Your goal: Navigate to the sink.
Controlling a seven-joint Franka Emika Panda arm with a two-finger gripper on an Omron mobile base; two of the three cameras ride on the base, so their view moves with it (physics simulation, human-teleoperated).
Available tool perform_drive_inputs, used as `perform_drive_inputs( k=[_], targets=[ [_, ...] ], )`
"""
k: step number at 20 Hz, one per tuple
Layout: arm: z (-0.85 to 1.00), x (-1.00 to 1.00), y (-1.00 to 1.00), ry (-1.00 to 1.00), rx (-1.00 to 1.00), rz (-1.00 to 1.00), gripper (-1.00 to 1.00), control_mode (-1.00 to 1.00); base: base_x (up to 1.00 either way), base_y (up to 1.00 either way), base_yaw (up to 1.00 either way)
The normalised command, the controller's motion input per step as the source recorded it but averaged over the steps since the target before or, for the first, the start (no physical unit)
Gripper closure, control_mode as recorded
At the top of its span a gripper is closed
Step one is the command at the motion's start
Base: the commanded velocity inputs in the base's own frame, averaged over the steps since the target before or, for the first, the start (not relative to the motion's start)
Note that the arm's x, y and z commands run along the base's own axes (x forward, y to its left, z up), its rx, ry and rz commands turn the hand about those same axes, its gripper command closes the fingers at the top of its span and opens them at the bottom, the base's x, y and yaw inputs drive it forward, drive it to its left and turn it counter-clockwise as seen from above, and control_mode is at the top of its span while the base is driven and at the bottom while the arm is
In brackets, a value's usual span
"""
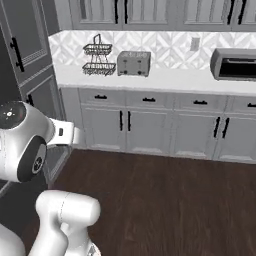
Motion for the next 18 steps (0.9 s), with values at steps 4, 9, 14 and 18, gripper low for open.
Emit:
perform_drive_inputs(
  k=[4,9,14,18],
  targets=[
    [0.0,0.0,0.0,0.0,0.0,0.0,-1.0,1.0,0.26,-0.33,-0.78],
    [0.0,0.0,0.0,0.0,0.0,0.0,-1.0,1.0,0.86,-0.46,-0.54],
    [0.0,0.0,0.0,0.0,0.0,0.0,-1.0,1.0,0.53,-0.37,-0.69],
    [0.0,0.0,0.0,0.0,0.0,0.0,-1.0,1.0,0.26,-0.07,-0.84]
  ],
)
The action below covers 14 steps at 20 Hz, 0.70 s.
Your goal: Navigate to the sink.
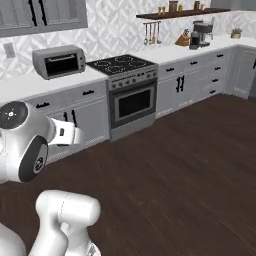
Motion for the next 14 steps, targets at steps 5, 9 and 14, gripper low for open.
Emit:
perform_drive_inputs(
  k=[5,9,14],
  targets=[
    [0.0,0.0,0.0,0.0,0.0,0.0,-1.0,1.0,0.32,0.06,-0.87],
    [0.0,0.0,0.0,0.0,0.0,0.0,-1.0,1.0,0.9,0.24,-0.66],
    [0.0,0.0,0.0,0.0,0.0,0.0,-1.0,1.0,1.0,0.09,-0.37]
  ],
)
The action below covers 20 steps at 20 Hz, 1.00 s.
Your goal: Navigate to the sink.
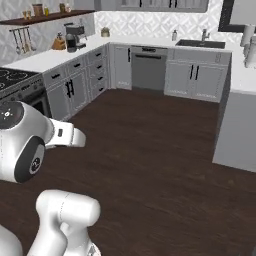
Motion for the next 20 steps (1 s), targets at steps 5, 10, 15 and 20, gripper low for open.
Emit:
perform_drive_inputs(
  k=[5,10,15,20],
  targets=[
    [0.0,0.0,0.0,0.0,0.0,0.0,-1.0,1.0,1.0,0.04,-0.3],
    [0.0,0.0,0.0,0.0,0.0,0.0,-1.0,1.0,1.0,0.05,-0.28],
    [0.0,0.0,0.0,0.0,0.0,0.0,-1.0,1.0,1.0,0.4,-0.23],
    [0.0,0.0,0.0,0.0,0.0,0.0,-1.0,1.0,1.0,0.64,-0.21]
  ],
)
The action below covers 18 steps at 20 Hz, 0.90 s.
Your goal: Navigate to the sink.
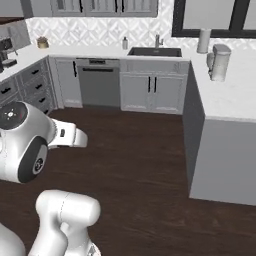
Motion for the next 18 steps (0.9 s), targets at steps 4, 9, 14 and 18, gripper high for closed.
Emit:
perform_drive_inputs(
  k=[4,9,14,18],
  targets=[
    [0.0,0.0,0.0,0.0,0.0,0.0,-1.0,1.0,1.0,0.45,-0.07],
    [0.0,0.0,0.0,0.0,0.0,0.0,-1.0,1.0,1.0,0.14,0.0],
    [0.0,0.0,0.0,0.0,0.0,0.0,-1.0,1.0,1.0,0.0,0.0],
    [0.0,0.0,0.0,0.0,0.0,0.0,-1.0,1.0,1.0,0.0,0.0]
  ],
)
